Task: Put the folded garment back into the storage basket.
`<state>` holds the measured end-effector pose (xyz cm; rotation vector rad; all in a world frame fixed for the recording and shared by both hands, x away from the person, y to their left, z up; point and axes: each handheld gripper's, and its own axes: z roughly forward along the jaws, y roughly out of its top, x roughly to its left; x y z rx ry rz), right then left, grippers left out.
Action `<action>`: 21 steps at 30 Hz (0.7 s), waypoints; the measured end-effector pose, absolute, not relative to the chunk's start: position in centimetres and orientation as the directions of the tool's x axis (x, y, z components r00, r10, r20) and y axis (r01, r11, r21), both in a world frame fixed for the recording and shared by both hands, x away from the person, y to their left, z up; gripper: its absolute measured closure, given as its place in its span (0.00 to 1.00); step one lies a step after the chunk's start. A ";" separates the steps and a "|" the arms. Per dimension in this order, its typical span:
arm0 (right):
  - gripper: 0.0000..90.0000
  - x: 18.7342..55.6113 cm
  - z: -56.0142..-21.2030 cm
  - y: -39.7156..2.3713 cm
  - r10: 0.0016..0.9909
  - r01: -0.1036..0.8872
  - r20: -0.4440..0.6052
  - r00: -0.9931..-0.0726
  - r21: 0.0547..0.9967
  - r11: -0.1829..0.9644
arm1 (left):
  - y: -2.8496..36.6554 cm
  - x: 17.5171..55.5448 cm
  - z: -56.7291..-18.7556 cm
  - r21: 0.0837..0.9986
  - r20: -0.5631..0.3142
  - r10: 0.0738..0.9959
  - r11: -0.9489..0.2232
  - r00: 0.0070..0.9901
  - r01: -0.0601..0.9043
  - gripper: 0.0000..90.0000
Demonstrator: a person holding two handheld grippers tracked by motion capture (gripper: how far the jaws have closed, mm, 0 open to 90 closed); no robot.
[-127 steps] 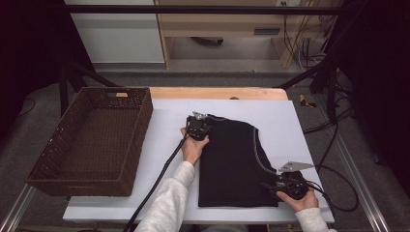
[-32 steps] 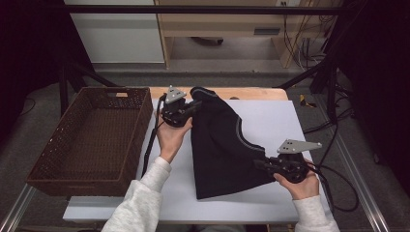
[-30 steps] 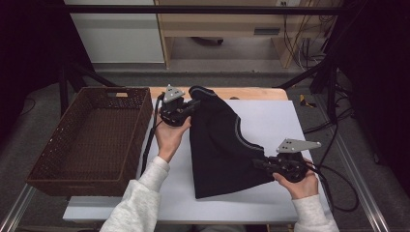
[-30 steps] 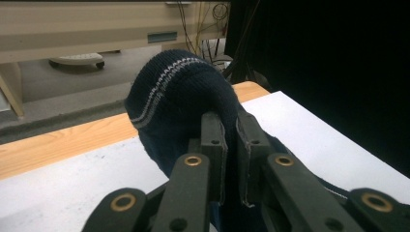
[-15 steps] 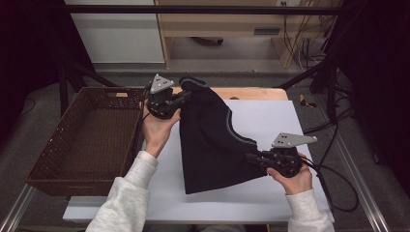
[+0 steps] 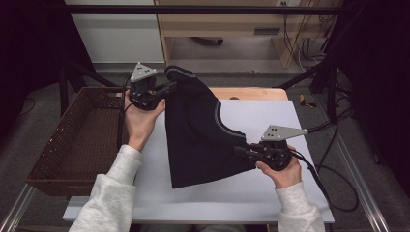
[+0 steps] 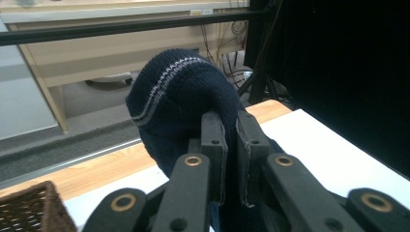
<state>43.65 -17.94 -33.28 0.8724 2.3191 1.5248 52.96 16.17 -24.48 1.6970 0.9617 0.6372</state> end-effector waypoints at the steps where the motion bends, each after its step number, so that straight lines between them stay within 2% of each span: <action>1: 0.90 43.7 -33.1 -17.8 0.589 0.347 0.125 -0.798 0.895 0.281 | 16.4 52.9 -24.3 0.946 -0.039 0.844 -0.141 0.535 0.290 0.93; 21: 0.90 43.9 -31.2 -14.9 0.535 0.293 0.106 -0.838 0.915 0.277 | 20.1 51.3 -21.4 0.952 -0.031 0.866 -0.126 0.500 0.278 0.93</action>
